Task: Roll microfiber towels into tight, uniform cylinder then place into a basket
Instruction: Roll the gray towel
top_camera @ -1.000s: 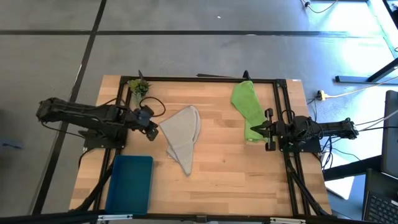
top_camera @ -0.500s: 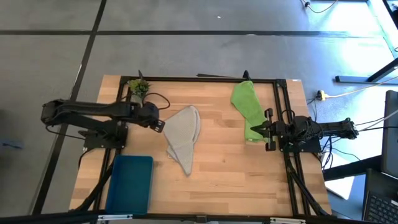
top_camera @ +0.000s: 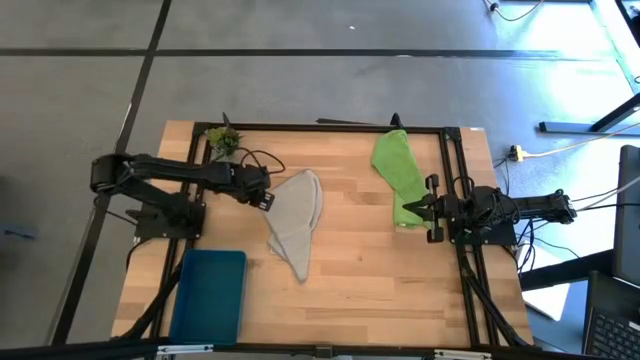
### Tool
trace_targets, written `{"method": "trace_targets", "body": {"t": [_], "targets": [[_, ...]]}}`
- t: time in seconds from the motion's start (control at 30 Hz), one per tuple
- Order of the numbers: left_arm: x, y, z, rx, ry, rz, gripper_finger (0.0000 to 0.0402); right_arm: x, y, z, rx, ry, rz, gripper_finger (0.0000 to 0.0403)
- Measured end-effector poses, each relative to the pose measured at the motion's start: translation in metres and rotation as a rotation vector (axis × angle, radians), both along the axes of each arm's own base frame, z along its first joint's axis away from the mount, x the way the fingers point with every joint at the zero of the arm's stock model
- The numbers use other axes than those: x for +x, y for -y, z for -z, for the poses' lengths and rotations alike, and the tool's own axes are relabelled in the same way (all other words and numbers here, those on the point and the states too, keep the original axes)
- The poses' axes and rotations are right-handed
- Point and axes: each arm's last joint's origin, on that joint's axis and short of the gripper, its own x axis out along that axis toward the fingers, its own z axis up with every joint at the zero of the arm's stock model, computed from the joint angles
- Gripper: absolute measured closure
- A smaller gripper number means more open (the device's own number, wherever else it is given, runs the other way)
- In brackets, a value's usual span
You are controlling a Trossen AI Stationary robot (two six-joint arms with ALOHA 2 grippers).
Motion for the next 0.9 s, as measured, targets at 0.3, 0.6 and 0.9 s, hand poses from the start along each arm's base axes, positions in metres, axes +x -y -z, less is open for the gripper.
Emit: {"method": "trace_targets", "body": {"t": [0.3,0.6,0.9], "targets": [[0.008,-0.002,0.013,-0.010,-0.022,0.028,0.0311,0.000,0.000,0.000,0.001,0.000,0.000,0.0393],[0.013,-0.004,0.020,0.023,-0.050,0.078,0.0312,0.000,0.000,0.000,0.001,-0.002,0.000,0.0393],[0.011,-0.004,0.021,0.060,-0.089,0.142,0.0324,0.000,0.000,0.001,0.001,-0.006,0.000,0.0393]]}}
